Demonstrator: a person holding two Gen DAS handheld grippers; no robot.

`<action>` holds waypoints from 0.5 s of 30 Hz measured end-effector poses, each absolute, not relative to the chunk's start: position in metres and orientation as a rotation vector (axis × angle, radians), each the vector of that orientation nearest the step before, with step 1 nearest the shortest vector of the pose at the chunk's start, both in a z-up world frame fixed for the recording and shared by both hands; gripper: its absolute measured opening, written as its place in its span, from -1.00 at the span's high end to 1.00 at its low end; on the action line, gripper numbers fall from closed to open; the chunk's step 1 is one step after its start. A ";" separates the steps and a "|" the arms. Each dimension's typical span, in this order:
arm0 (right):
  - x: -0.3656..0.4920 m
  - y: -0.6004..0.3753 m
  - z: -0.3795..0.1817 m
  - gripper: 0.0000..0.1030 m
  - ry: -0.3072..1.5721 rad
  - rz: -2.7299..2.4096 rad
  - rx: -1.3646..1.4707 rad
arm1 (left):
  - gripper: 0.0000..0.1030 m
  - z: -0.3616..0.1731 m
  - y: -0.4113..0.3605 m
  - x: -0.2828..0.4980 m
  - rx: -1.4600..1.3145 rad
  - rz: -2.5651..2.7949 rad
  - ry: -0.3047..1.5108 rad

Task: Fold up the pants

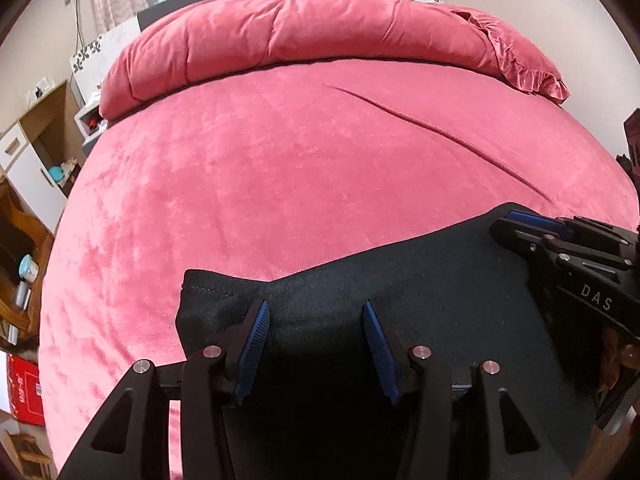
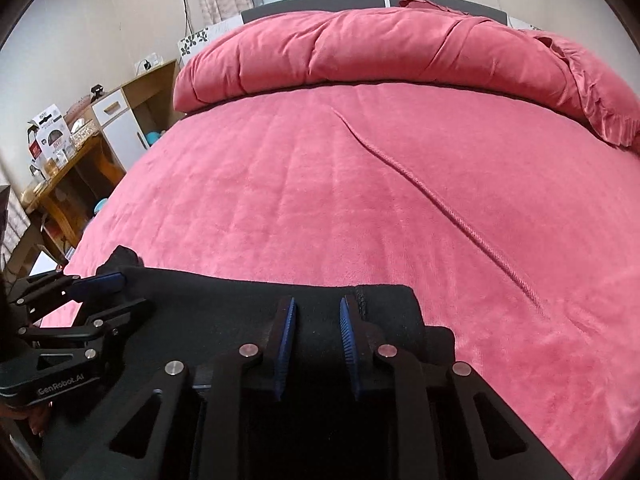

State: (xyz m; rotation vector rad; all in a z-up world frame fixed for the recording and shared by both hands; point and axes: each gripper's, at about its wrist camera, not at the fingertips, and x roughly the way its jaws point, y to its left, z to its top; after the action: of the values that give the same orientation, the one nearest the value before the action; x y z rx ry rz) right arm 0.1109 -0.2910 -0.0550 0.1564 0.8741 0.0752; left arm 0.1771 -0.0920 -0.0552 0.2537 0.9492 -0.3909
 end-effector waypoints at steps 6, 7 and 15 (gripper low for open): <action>0.083 -0.290 -0.033 0.44 0.812 0.100 0.174 | 0.02 -0.039 -0.070 0.152 0.152 -0.386 0.929; 0.075 -0.288 -0.029 0.32 0.804 0.101 0.161 | 0.02 -0.036 -0.067 0.147 0.138 -0.382 0.926; 0.019 -0.288 -0.026 -0.19 0.823 0.046 0.145 | 0.01 -0.037 -0.039 0.108 0.067 -0.335 0.974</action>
State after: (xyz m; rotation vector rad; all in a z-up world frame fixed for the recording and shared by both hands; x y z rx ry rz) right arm 0.0188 -0.2878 -0.0257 0.1452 0.8226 0.0462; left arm 0.1079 -0.0392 -0.0368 0.0669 0.9745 -0.3348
